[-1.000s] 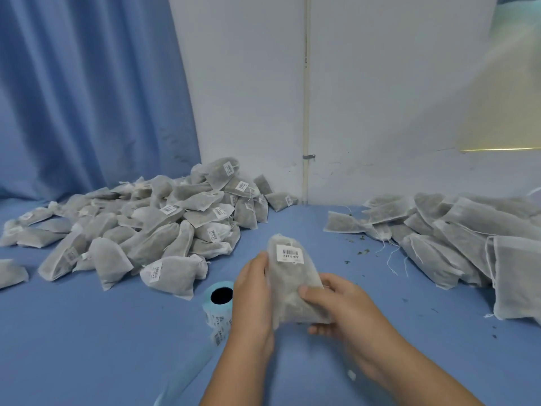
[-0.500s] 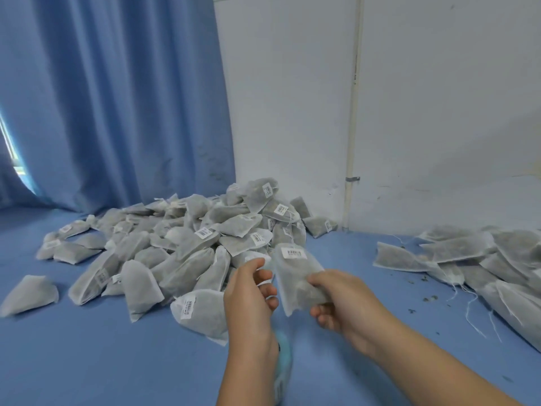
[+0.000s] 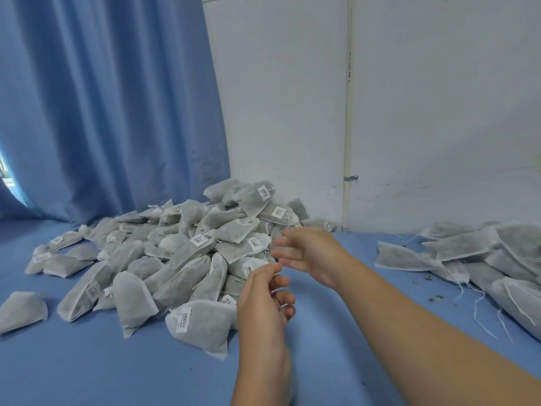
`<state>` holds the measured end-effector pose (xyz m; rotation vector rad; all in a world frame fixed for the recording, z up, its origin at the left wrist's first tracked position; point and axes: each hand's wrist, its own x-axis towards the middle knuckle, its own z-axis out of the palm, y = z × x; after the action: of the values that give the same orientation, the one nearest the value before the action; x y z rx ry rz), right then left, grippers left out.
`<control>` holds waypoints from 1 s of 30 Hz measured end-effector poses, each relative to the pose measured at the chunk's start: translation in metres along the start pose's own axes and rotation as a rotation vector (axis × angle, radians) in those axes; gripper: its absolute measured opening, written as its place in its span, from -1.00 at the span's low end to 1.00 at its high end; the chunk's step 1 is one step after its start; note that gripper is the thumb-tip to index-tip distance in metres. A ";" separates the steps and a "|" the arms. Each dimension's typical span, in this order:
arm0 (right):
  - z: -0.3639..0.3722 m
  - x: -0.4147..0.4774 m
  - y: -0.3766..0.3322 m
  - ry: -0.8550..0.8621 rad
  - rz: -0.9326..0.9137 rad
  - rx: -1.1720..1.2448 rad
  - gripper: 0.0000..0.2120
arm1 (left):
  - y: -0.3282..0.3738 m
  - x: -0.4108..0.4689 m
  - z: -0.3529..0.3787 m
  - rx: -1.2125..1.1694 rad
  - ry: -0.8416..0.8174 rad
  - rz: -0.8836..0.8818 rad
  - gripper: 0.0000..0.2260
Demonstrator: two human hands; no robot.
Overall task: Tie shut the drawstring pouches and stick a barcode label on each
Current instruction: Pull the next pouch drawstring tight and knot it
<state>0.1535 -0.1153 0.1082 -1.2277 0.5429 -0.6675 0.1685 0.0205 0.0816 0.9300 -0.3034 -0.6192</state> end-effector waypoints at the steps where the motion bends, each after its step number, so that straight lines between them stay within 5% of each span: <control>1: -0.012 -0.009 0.006 0.032 0.007 -0.019 -0.84 | -0.003 -0.002 0.002 0.012 -0.023 -0.005 -0.78; 16: -0.175 -0.162 0.041 0.361 0.030 -0.008 -0.82 | -0.113 -0.070 0.083 0.338 -0.314 -0.204 -0.85; 23: -0.241 -0.189 0.034 0.679 -0.007 -0.437 -0.77 | -0.170 -0.101 0.096 0.507 -0.393 -0.115 -0.86; 30: -0.282 -0.184 0.028 0.796 -0.075 -1.282 -0.69 | -0.179 -0.104 0.092 0.618 -0.460 -0.038 -0.83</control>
<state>-0.1667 -0.1653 0.0129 -2.1496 1.7691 -0.8932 -0.0240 -0.0547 -0.0110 1.3797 -0.9272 -0.7908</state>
